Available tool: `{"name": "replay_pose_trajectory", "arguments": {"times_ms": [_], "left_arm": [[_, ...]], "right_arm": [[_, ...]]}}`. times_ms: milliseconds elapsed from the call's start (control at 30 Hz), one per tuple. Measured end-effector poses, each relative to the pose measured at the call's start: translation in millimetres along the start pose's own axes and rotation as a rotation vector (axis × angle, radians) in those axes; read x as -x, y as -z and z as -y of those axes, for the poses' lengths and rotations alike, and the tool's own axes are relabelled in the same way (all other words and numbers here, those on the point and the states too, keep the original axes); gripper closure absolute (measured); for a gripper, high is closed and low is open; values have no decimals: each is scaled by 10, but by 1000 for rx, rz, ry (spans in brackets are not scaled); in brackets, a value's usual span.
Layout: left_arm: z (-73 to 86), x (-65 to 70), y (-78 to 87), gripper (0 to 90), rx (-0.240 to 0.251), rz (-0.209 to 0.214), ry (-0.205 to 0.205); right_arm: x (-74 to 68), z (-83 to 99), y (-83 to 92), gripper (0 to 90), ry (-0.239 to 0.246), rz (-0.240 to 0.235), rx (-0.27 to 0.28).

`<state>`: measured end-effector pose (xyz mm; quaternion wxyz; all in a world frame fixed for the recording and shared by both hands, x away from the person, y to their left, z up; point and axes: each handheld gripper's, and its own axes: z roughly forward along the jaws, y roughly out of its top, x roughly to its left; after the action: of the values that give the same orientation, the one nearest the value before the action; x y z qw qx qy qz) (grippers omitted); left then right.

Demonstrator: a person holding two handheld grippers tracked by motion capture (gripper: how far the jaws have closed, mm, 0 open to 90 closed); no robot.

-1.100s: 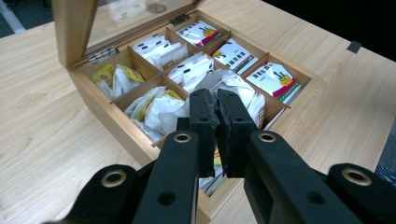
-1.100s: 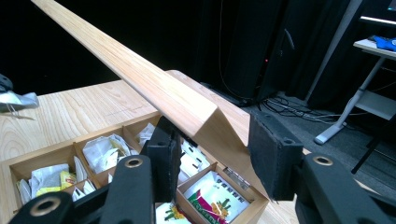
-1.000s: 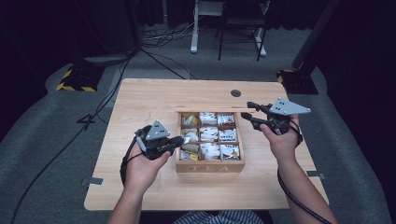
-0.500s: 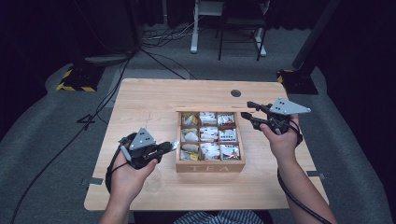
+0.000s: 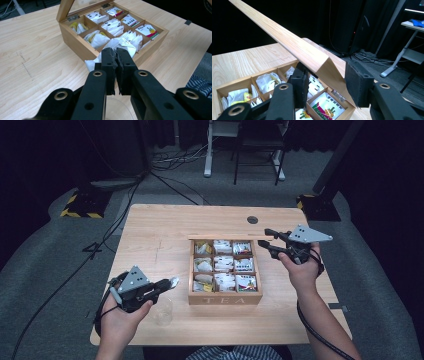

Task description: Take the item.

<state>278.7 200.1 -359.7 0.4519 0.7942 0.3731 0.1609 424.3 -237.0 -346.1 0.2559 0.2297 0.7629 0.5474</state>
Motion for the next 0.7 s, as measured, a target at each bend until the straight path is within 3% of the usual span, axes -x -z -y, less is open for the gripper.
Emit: {"name": "replay_pose_trajectory", "arguments": {"times_ms": [200, 500, 700], "left_arm": [[87, -6, 120, 854, 3, -29, 8], [240, 16, 265, 855, -15, -35, 28], [304, 14, 245, 855, -27, -19, 45]], "right_arm": [[-1, 0, 0, 556, 1, 1, 0], [-6, -3, 2, 556, 1, 2, -4], [-9, -3, 3, 556, 1, 4, -5]]}}
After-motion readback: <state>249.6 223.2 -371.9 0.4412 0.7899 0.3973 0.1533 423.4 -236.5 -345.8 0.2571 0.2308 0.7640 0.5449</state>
